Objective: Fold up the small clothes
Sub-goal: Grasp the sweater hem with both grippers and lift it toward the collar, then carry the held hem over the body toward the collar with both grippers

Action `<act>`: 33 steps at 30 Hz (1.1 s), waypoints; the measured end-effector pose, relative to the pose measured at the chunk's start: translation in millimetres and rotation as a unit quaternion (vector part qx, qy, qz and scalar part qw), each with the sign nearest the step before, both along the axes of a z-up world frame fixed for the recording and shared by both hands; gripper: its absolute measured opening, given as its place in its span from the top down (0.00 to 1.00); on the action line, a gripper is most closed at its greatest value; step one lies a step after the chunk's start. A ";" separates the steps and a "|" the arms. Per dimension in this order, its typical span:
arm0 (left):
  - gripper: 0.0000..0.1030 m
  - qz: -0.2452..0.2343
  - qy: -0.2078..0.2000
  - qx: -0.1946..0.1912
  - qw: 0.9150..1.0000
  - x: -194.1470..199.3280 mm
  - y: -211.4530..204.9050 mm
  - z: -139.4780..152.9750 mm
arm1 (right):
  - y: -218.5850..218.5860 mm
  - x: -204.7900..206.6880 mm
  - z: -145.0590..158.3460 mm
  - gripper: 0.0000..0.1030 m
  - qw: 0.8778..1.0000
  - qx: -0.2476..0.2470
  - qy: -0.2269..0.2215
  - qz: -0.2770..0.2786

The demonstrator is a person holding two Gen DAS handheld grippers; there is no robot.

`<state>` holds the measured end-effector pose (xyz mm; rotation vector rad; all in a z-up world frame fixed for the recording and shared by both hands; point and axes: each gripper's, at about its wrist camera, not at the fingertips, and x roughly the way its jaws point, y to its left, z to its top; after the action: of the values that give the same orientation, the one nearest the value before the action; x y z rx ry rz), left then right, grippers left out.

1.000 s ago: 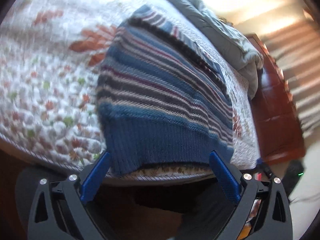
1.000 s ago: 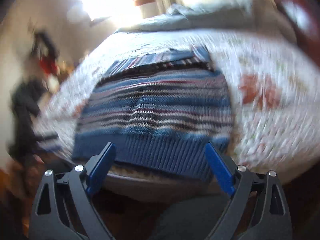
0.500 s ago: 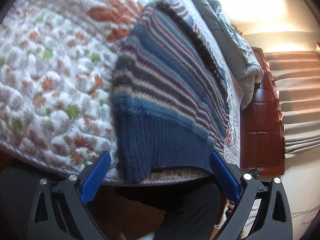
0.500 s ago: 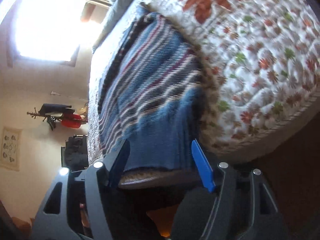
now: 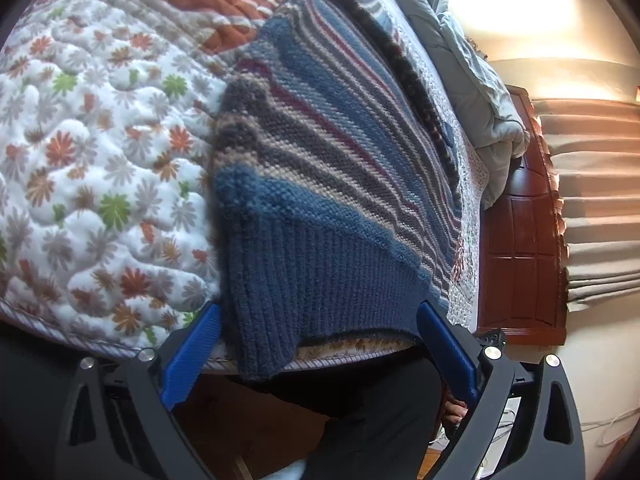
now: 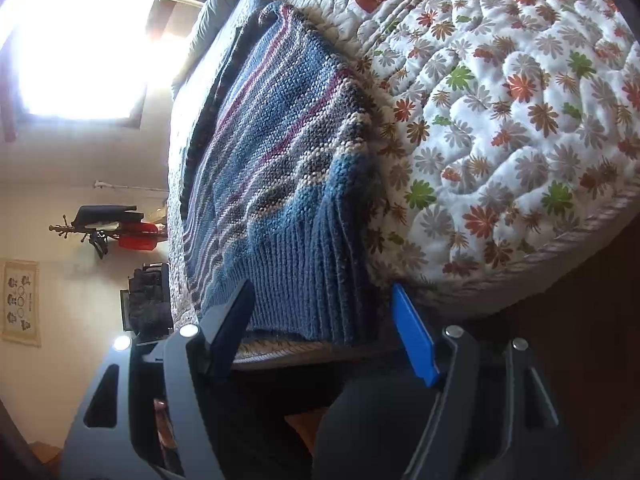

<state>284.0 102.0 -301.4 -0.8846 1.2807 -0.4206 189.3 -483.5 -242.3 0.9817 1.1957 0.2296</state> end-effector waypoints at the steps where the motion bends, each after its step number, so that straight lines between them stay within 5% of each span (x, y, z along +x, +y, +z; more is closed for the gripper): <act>1: 0.06 0.000 0.002 0.000 1.000 0.4 0.2 -1.1 | 3.6 3.1 -0.4 0.32 1.000 -0.001 0.001 0.002; 15: 0.07 -0.011 0.026 0.007 1.000 4.3 -9.6 -5.9 | 28.6 27.2 -6.4 0.31 0.999 -0.006 0.016 0.042; 17: 0.24 -0.008 0.020 -0.002 1.000 3.7 -9.4 -3.3 | 34.8 30.8 -5.0 0.33 0.999 -0.001 0.011 0.053; 19: 0.59 -0.003 0.023 0.000 1.000 4.0 -6.8 -4.4 | 38.2 32.4 -4.4 0.49 0.998 0.000 0.006 0.058; 22: 0.81 0.006 0.028 -0.006 1.000 5.5 -1.4 -10.1 | 44.1 34.6 -5.2 0.72 0.998 0.002 0.001 0.064; 25: 0.89 0.019 0.028 -0.008 0.999 4.3 4.9 -15.6 | 46.6 35.9 -3.0 0.81 0.998 -0.008 -0.008 0.069; 33: 0.92 0.032 0.005 -0.020 0.999 0.5 18.9 -11.6 | 47.0 40.2 19.9 0.85 0.997 -0.008 -0.044 0.070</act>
<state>284.5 120.9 -312.9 -0.9609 1.2529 -0.3931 229.6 -436.5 -222.4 0.8659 1.1855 0.3710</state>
